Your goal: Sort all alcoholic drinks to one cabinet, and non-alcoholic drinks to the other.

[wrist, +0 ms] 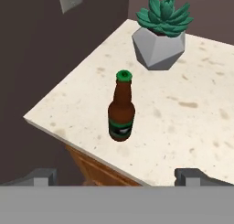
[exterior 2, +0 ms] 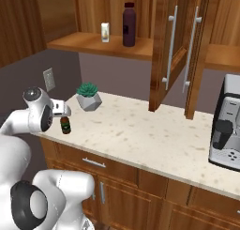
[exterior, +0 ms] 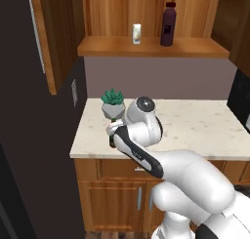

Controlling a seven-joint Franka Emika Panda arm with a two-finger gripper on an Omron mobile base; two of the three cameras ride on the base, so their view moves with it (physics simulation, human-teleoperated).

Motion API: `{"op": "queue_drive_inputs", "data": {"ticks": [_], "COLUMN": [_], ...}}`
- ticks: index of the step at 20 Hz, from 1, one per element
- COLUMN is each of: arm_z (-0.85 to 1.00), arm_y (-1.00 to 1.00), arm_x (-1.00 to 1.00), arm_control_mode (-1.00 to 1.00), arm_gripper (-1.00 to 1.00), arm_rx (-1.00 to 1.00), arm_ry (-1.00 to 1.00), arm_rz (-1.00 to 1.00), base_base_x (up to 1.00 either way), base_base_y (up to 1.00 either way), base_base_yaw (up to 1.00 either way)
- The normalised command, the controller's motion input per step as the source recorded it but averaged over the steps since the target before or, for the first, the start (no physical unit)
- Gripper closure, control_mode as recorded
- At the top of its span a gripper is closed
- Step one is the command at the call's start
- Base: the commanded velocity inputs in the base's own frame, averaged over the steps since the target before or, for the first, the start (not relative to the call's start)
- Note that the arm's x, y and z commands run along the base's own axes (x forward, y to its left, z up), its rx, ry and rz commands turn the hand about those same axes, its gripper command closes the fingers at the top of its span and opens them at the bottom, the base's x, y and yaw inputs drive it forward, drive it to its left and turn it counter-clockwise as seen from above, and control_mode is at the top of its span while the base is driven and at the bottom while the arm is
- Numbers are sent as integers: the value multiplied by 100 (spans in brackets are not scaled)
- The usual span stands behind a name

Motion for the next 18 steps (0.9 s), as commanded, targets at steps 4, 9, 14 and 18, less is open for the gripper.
{"op": "queue_drive_inputs", "data": {"ticks": [4, 9, 14, 18], "arm_z": [-16, -17, -14, -14], "arm_y": [7, 5, 2, 3], "arm_x": [28, 26, 22, 18], "arm_control_mode": [-100, -100, -100, -100], "arm_gripper": [-100, -100, -100, -100], "arm_rx": [0, 0, 0, 0], "arm_ry": [2, 1, 0, 0], "arm_rz": [-1, -1, -1, -1], "base_base_x": [0, 0, 0, 0], "base_base_y": [0, 0, 0, 0], "base_base_yaw": [0, 0, 0, 0]}}
